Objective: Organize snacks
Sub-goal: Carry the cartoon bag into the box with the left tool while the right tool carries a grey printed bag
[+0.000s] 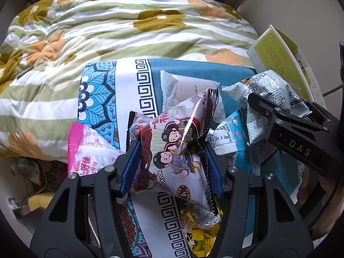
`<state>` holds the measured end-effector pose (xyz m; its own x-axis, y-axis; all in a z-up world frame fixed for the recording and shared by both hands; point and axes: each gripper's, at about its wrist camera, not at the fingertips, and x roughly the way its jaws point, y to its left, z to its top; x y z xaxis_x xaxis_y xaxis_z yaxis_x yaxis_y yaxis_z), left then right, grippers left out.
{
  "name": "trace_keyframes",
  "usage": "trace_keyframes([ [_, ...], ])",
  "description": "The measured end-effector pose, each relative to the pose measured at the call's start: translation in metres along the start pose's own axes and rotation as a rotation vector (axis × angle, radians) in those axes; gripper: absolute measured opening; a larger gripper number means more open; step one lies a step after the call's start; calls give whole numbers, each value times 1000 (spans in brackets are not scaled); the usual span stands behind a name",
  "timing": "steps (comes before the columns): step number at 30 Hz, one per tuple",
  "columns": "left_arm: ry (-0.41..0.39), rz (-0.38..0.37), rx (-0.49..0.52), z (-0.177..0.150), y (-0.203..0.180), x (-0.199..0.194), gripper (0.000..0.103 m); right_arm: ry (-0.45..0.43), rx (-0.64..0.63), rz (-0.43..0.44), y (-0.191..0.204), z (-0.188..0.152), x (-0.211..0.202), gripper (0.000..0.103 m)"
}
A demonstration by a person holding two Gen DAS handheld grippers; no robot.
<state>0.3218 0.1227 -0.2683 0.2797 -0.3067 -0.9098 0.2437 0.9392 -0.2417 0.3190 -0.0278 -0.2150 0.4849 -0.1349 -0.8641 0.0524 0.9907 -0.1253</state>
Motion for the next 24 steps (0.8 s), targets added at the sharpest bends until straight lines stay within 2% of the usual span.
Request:
trace_keyframes([
  [15,-107,-24,28,11,-34,-59,53,-95,22,45,-10,7,-61,74],
  [20,-156,-44,39,18,-57,-88,53,-137,45,62,-25,11,-94,74],
  [24,-200,-36,90,24,-87,-113,53,-186,82,75,-47,12,-125,74],
])
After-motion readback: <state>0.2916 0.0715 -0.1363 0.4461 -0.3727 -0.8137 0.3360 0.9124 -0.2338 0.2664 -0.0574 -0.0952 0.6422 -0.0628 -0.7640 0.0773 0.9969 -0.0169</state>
